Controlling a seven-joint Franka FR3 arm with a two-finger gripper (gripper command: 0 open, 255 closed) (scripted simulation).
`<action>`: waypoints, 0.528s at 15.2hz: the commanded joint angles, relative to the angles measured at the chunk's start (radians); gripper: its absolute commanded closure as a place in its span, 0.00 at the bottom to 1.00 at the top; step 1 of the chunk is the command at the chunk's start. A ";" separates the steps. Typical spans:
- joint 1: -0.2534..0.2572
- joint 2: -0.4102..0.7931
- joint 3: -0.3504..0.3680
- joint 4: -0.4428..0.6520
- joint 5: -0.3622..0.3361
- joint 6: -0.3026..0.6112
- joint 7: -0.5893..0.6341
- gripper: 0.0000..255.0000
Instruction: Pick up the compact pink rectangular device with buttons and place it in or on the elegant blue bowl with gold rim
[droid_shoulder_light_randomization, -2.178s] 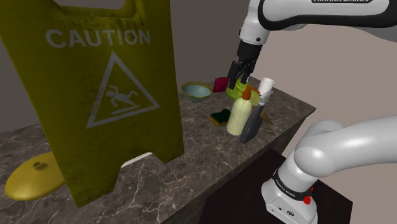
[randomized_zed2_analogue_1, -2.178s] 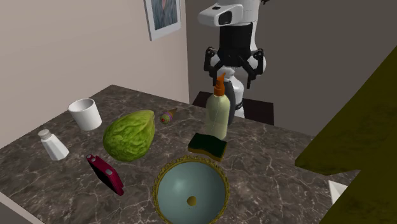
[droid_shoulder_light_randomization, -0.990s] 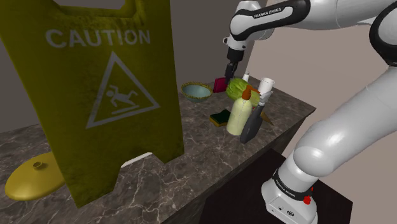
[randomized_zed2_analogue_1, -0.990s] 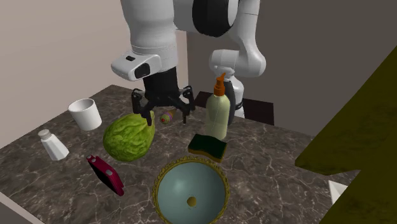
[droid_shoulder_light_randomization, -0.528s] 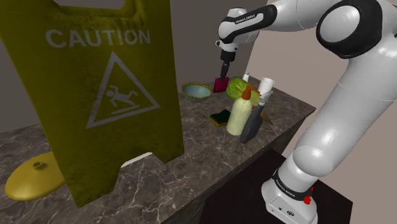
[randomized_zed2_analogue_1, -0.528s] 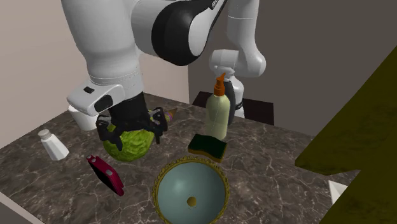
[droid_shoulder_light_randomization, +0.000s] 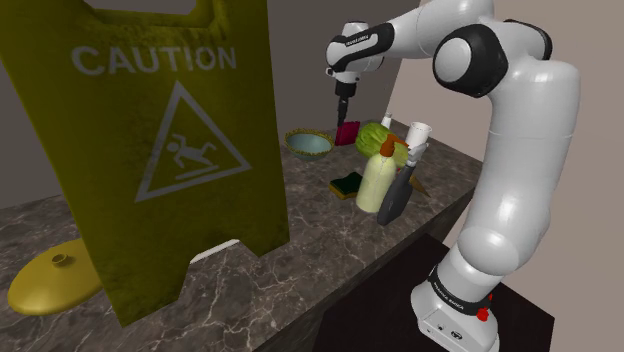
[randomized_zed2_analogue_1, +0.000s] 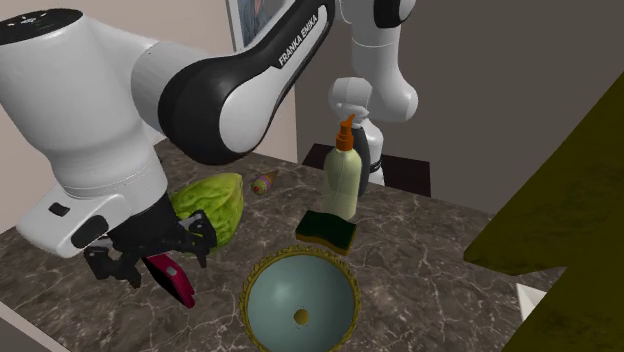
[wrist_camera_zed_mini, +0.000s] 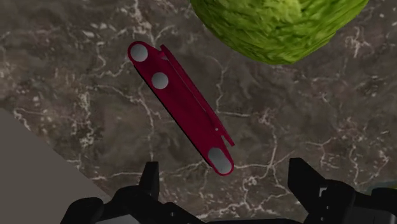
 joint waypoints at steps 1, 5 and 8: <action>-0.003 0.015 0.002 -0.004 0.003 0.019 -0.009 0.00; -0.004 0.031 0.004 -0.036 0.008 0.067 -0.012 0.00; -0.005 0.038 0.004 -0.048 0.010 0.085 -0.014 0.00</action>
